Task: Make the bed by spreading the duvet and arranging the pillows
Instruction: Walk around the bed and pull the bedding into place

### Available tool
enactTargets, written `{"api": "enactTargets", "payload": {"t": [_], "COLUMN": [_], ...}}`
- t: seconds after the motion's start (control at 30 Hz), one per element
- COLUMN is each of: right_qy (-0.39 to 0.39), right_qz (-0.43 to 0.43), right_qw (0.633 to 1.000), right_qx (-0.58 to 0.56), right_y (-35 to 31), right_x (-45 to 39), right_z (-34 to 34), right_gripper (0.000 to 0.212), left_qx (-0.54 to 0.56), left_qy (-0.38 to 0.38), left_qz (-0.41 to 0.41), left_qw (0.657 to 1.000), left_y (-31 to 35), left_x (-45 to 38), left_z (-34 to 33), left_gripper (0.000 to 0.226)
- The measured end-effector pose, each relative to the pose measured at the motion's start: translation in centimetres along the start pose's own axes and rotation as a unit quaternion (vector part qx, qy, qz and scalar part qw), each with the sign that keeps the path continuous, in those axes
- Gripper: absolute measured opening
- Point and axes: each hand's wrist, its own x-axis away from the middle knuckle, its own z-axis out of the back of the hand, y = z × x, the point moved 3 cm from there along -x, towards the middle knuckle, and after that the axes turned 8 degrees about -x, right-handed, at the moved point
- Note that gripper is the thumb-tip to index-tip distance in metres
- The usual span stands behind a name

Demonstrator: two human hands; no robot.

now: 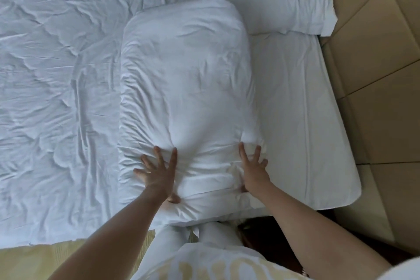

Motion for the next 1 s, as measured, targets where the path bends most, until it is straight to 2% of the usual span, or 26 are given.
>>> {"api": "enactTargets", "payload": {"t": [0.13, 0.3, 0.37, 0.43, 0.53, 0.57, 0.67, 0.73, 0.8, 0.93, 1.0], "right_qy": [-0.013, -0.110, -0.146, -0.148, -0.107, -0.079, 0.029, 0.085, 0.103, 0.101, 0.101], "right_qz": [-0.017, -0.010, -0.014, -0.010, -0.036, -0.053, -0.088, -0.081, -0.085, -0.114, -0.136], "right_qw": [1.000, 0.994, 0.989, 0.988, 0.985, 0.985, 0.972, 0.943, 0.928, 0.921, 0.906], "right_qx": [0.011, 0.024, 0.003, -0.031, -0.127, -0.147, -0.215, -0.313, -0.347, -0.360, -0.388], "right_y": [0.3, 0.7, 0.5, 0.2, -0.3, -0.6, -1.6, -2.4, -2.9, -3.0, -2.7], "right_x": [-1.0, -1.9, -2.4, -2.8, -3.0, -3.2, -4.2, -5.1, -6.3, -9.3, -10.7], "right_z": [0.6, 2.5, 3.9, 5.5, 8.0, 8.7, 10.3, 11.2, 11.9, 12.8, 12.8], "right_gripper": [0.121, 0.143, 0.138, 0.122, 0.094, 0.093, 0.108, 0.100, 0.095, 0.104, 0.109], "left_qx": [0.001, 0.011, 0.019, 0.011, 0.065, 0.105, 0.240, 0.312, 0.374, 0.480, 0.506], "left_qy": [0.060, 0.034, 0.033, 0.049, 0.086, 0.106, 0.149, 0.169, 0.177, 0.140, 0.119], "left_qz": [0.004, -0.034, -0.055, -0.073, -0.066, -0.046, 0.037, 0.084, 0.118, 0.158, 0.168], "left_qw": [0.998, 0.999, 0.998, 0.996, 0.992, 0.988, 0.959, 0.931, 0.903, 0.851, 0.838], "left_y": [0.3, -1.5, -2.7, -3.8, -5.4, -5.9, -7.9, -9.2, -10.2, -11.7, -12.3], "left_x": [0.0, -0.6, -1.0, -1.2, -1.4, -1.5, -2.2, -3.3, -4.7, -8.0, -9.5], "left_z": [-0.9, 0.3, 1.5, 2.9, 4.9, 5.5, 6.6, 7.0, 7.7, 8.5, 8.6], "left_gripper": [0.156, 0.151, 0.146, 0.135, 0.113, 0.105, 0.088, 0.090, 0.093, 0.103, 0.114]}}
